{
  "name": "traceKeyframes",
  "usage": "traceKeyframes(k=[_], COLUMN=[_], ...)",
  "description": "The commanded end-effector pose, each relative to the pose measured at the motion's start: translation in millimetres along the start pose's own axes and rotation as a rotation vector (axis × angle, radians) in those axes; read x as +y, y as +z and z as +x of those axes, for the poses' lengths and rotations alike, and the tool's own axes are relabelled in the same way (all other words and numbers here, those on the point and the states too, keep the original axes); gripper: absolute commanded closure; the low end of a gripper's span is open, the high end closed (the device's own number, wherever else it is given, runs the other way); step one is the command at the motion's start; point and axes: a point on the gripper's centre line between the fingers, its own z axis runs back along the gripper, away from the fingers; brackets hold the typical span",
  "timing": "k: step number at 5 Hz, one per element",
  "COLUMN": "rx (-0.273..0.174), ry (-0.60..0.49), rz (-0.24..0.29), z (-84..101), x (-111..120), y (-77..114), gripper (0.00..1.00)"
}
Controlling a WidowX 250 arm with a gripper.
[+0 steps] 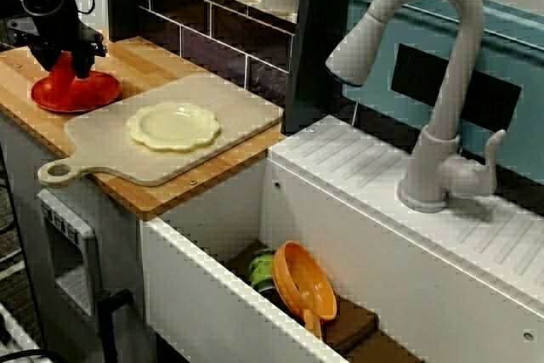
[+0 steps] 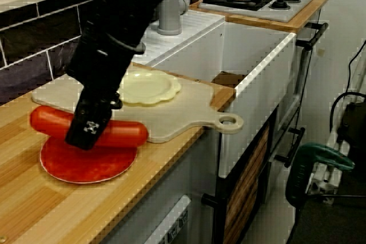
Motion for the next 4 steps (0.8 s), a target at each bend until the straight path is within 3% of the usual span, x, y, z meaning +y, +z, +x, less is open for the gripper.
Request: traceKeyframes(k=[1,2,4], rx=[-0.051,-0.033,0.021], ry=[0.003,0.011,0.049], rz=[0.022,0.029,0.017], z=[14.7,16.6,24.0], x=[4,4,4], y=[13.4,12.7,23.2], gripper=[0.14,0.0,0.0])
